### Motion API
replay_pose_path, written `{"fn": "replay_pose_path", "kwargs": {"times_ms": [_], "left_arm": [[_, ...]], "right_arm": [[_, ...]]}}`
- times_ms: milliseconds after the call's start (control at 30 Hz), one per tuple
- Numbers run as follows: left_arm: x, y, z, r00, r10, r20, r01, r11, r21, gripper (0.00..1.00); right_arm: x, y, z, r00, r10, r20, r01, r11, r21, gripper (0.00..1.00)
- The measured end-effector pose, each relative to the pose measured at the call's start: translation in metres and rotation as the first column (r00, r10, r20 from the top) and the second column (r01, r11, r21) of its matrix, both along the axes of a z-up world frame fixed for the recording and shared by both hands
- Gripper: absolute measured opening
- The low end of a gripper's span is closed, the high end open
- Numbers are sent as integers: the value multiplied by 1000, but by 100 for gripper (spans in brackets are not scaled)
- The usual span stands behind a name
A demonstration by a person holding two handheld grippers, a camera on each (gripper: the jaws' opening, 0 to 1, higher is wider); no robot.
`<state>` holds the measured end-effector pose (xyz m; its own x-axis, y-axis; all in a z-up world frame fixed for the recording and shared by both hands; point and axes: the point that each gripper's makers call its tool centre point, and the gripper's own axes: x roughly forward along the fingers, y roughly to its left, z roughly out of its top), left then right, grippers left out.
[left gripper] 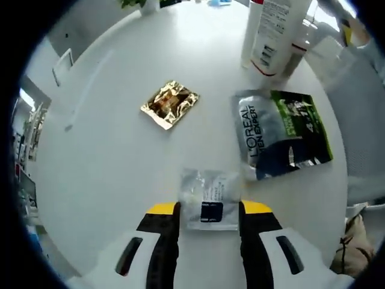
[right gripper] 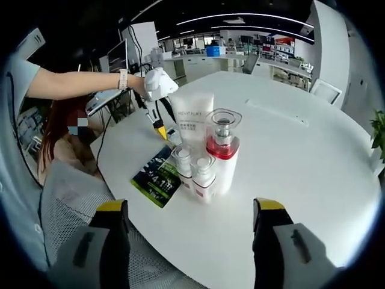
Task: Arrange the skincare products in the storage area until every visible bottle or jar stands upright without overlapping.
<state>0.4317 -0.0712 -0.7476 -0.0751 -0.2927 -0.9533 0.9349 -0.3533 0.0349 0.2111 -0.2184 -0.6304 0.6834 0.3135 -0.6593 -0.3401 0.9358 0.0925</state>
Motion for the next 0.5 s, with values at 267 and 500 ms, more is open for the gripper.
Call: {"fn": "replay_pose_path", "kwargs": {"times_ms": [267,500], "left_arm": [[-17,20,6,999,35,-10,-35,999,-1,36],[-32,31,8,999,45,-7,-45,999,-7,36]], "right_arm": [[3,2,6,1000,-4,22,4,1000,-5,93],[4,6,17,997,12,71,-10,1000,-26,96]]}}
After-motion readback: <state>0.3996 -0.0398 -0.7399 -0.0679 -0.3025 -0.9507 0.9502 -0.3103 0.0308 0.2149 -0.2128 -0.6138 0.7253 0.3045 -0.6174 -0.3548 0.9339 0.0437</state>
